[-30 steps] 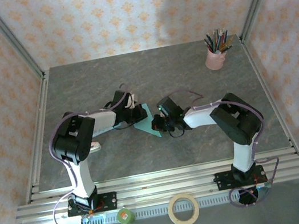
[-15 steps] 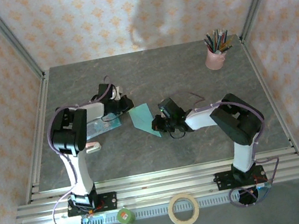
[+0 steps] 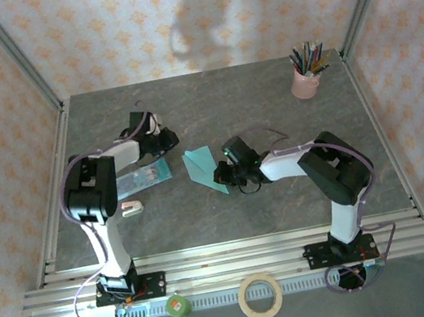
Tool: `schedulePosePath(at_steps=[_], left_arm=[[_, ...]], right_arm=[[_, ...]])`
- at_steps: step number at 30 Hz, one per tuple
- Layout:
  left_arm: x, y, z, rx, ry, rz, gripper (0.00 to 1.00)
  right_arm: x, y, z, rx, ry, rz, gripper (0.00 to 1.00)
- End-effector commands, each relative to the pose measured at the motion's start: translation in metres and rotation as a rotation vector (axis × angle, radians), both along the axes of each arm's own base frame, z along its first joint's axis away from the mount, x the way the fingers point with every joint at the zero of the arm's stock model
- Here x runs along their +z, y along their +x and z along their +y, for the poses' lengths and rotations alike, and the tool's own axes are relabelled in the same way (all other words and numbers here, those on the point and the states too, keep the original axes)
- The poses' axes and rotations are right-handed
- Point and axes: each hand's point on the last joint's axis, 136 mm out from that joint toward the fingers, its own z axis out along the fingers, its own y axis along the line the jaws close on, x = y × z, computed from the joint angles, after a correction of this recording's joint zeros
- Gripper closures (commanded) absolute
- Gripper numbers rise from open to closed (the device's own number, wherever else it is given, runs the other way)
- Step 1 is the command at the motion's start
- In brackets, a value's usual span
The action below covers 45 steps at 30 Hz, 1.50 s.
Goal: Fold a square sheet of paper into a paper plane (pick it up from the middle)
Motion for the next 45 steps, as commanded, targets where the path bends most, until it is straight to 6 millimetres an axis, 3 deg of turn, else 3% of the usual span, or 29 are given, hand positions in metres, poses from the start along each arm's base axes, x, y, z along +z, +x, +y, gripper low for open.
schedulePosePath(at_steps=[1, 4, 6, 11, 18, 24, 35, 40, 45], left_arm=[[0.060, 0.000, 0.015, 0.083, 0.018, -0.135, 0.75], [0.078, -0.015, 0.026, 0.130, 0.026, -0.166, 0.60], [0.085, -0.026, 0.034, 0.153, 0.039, -0.188, 0.53], [0.099, -0.053, 0.048, 0.218, 0.026, -0.239, 0.26], [0.106, -0.076, 0.041, 0.178, -0.030, -0.285, 0.02], [0.109, -0.076, 0.032, 0.135, -0.075, -0.300, 0.01], [0.103, -0.071, 0.027, 0.115, -0.090, -0.273, 0.01], [0.102, -0.071, 0.023, 0.097, -0.110, -0.269, 0.01], [0.108, -0.073, 0.012, 0.053, -0.165, -0.281, 0.01]], right_arm=[[0.039, 0.017, 0.007, -0.038, 0.067, -0.076, 0.81], [0.077, 0.034, 0.008, -0.077, 0.158, -0.190, 0.72], [0.086, 0.038, 0.000, -0.101, 0.176, -0.229, 0.66], [0.078, 0.043, -0.027, -0.126, 0.137, -0.264, 0.62], [0.056, 0.050, -0.021, -0.042, 0.121, -0.251, 0.58], [0.051, 0.056, -0.001, 0.031, 0.159, -0.235, 0.62], [0.040, 0.066, 0.010, 0.054, 0.166, -0.202, 0.78], [0.048, 0.067, 0.014, 0.070, 0.198, -0.222, 0.88], [0.075, 0.071, 0.010, 0.040, 0.237, -0.295, 0.94]])
